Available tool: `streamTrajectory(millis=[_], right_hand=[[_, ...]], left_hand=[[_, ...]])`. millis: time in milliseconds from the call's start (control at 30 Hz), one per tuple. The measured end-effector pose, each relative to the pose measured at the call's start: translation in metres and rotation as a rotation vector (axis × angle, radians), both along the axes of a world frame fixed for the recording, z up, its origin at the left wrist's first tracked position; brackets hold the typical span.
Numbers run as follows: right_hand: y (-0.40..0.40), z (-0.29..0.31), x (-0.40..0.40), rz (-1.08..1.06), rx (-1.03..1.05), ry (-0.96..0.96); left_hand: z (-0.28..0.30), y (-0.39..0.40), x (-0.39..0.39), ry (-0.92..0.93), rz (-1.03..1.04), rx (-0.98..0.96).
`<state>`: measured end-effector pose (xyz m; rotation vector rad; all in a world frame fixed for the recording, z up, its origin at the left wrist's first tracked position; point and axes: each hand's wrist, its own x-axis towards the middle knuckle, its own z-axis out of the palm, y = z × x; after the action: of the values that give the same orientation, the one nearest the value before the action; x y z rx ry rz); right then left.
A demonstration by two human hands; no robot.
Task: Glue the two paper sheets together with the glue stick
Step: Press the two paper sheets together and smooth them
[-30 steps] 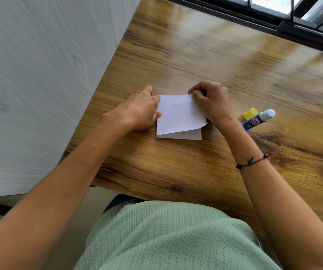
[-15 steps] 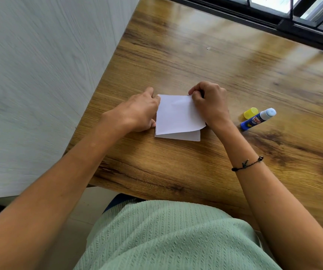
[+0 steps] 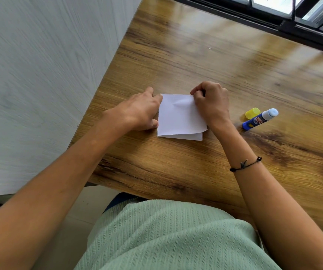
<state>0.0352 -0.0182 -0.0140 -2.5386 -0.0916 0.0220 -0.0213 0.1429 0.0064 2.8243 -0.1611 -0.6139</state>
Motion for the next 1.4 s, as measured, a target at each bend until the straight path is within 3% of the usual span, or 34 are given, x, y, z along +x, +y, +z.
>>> streamTrajectory(millis=[600,800,1067,1400], right_hand=[[-0.008,0.003,-0.028,-0.010,0.124,0.175],[-0.022,0.004,-0.037,-0.012,0.268,0.350],[-0.021,0.004,-0.036,-0.055,0.370,0.411],[-0.018,0.001,-0.040,-0.008,0.236,0.299]], left_hand=[[-0.002,0.003,0.004,0.039,0.014,-0.063],[-0.004,0.002,0.004,0.026,0.004,-0.064],[-0.004,0.002,0.004,0.039,0.007,-0.053],[0.000,-0.001,0.006,0.064,-0.002,-0.014]])
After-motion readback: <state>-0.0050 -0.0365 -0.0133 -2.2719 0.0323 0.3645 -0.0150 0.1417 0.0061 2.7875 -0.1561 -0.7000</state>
